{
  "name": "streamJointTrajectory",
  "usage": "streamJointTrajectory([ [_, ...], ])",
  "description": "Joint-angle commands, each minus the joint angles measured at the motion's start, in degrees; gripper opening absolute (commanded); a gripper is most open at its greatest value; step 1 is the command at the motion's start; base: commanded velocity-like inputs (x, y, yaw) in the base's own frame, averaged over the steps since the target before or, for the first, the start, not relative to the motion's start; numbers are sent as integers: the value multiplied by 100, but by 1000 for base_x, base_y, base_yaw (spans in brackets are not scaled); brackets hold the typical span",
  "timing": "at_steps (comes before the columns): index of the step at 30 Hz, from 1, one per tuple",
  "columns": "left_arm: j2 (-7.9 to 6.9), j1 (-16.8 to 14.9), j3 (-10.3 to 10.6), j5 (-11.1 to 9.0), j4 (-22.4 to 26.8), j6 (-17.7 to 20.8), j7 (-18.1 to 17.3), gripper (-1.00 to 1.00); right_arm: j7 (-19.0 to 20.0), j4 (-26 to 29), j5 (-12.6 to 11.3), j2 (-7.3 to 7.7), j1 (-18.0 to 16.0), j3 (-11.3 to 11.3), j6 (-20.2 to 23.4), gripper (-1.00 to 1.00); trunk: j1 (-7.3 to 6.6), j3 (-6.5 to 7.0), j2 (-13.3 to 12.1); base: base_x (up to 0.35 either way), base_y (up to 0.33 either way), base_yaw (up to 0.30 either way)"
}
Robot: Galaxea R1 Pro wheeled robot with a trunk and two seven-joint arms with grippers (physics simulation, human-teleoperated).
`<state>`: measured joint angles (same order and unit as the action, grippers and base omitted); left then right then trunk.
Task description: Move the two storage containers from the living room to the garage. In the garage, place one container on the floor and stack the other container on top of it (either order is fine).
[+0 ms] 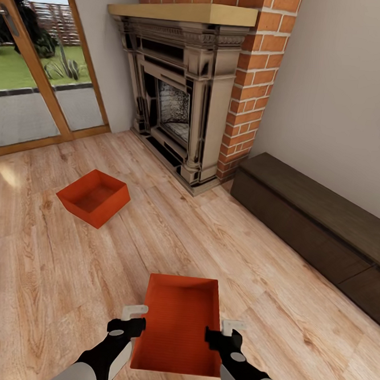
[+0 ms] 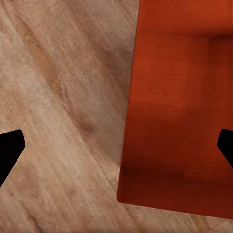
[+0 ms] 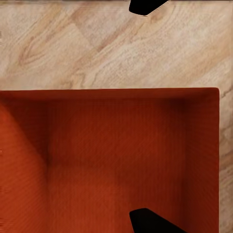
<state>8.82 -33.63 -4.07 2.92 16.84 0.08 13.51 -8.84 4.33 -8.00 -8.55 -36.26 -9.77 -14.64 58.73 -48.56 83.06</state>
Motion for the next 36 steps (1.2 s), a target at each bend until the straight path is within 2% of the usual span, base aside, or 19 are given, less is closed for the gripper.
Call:
streamJointTrajectory([
  [1, 6, -1, -40, 32, 3, 1, 0, 100, -15, -4, -60, 9, -4, -51, -51, 100, 0, -4, 2, 0, 0, 0],
  [21, 6, -2, -49, 20, -23, 1, -60, 100, 5, -2, -63, 29, -4, -51, -140, 100, 0, -4, 2, 0, 0, 0],
  [36, 8, -2, -70, 7, -21, 4, -31, 100, 14, -2, -67, 29, -4, -51, -152, 100, 329, -273, 604, 0, 0, 0],
])
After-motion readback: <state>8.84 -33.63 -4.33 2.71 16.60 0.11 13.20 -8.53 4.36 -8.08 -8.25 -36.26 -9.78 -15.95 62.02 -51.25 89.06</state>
